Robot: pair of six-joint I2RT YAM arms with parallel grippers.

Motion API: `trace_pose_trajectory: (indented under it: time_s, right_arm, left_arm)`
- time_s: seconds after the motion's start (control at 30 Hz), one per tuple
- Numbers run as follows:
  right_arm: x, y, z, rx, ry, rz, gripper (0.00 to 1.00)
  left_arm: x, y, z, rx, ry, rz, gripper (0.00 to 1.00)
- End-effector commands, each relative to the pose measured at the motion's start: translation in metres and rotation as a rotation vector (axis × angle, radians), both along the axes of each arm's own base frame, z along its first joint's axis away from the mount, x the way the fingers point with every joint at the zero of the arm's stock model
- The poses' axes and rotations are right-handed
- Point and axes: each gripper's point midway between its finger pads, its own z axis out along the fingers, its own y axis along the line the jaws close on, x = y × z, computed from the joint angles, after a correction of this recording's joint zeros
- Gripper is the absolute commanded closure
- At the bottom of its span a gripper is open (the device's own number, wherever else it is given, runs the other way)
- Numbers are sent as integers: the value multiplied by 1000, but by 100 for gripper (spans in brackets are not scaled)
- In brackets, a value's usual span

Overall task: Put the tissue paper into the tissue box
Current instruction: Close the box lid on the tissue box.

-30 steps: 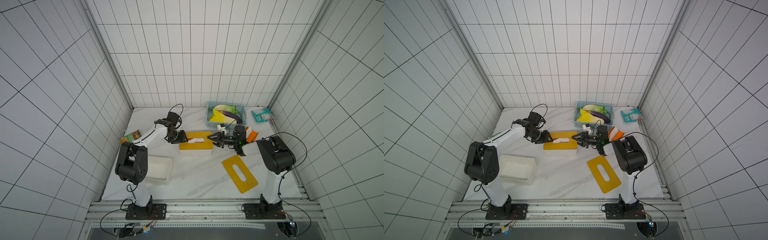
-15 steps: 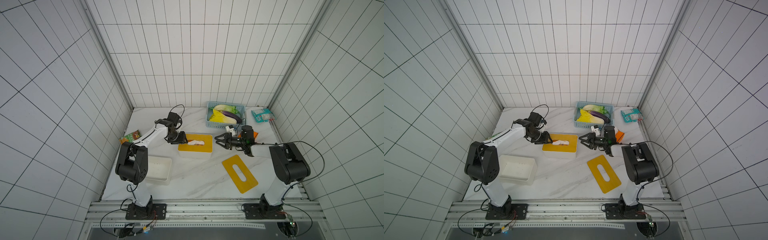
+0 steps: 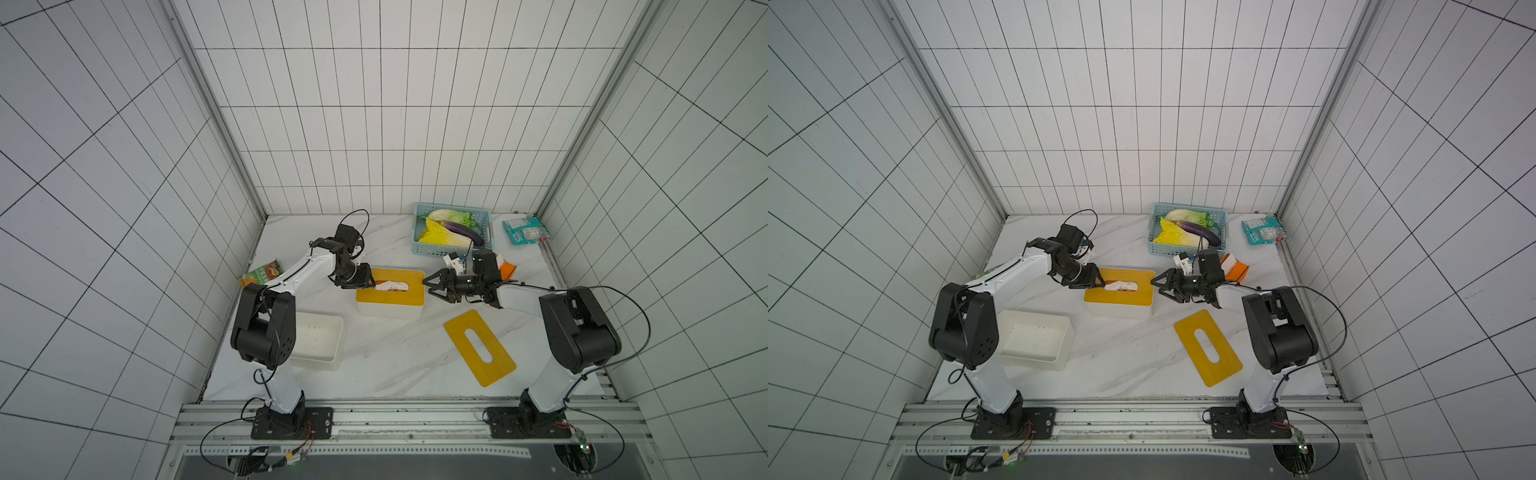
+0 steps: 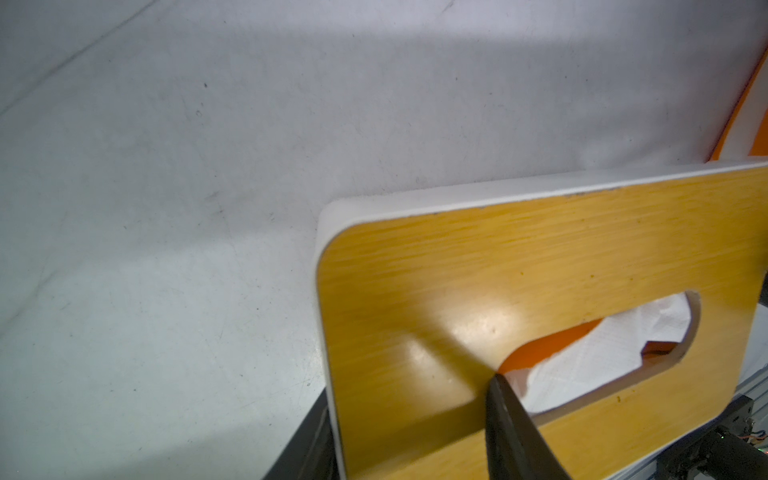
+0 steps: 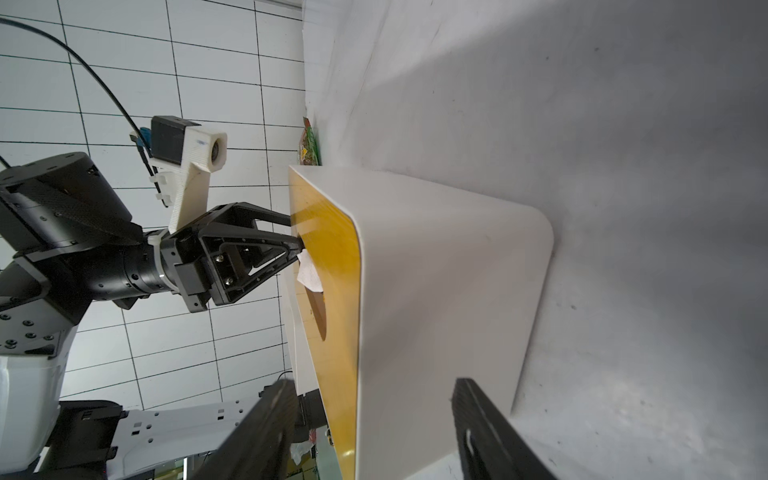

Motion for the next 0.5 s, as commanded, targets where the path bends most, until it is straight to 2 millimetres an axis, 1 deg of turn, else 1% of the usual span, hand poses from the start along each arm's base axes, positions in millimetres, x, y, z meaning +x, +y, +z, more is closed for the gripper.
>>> trace_pose_trajectory:
  time_s: [0.0, 0.1, 0.17, 0.23, 0.27, 0.33, 0.37, 0.4, 0.47]
  right_arm:
    - [-5, 3, -6, -96, -41, 34, 36]
    - [-8, -4, -23, -204, -50, 38, 37]
    - [-9, -10, -30, -256, -58, 36, 38]
    - [-10, -15, -35, -303, -67, 43, 40]
    - [-11, -16, -35, -321, -71, 49, 40]
    - [-12, -18, -34, -346, -82, 55, 41]
    - [-12, -18, -30, -350, -92, 57, 41]
    - [-11, -18, -26, -351, -107, 58, 41]
    - [-7, -18, -12, -355, -153, 53, 41]
  left_arm:
    - [2, -6, 11, -24, -18, -20, 66]
    - [1, -7, 13, -30, -20, -22, 65]
    - [1, -8, 15, -39, -22, -26, 63]
    - [1, -9, 20, -48, -30, -28, 61]
    - [0, -9, 23, -50, -38, -30, 58]
    - [0, -10, 29, -61, -52, -32, 51]
    - [1, -11, 34, -67, -65, -35, 45]
    - [1, -11, 39, -76, -75, -37, 39]
    - [2, -12, 51, -95, -101, -38, 32]
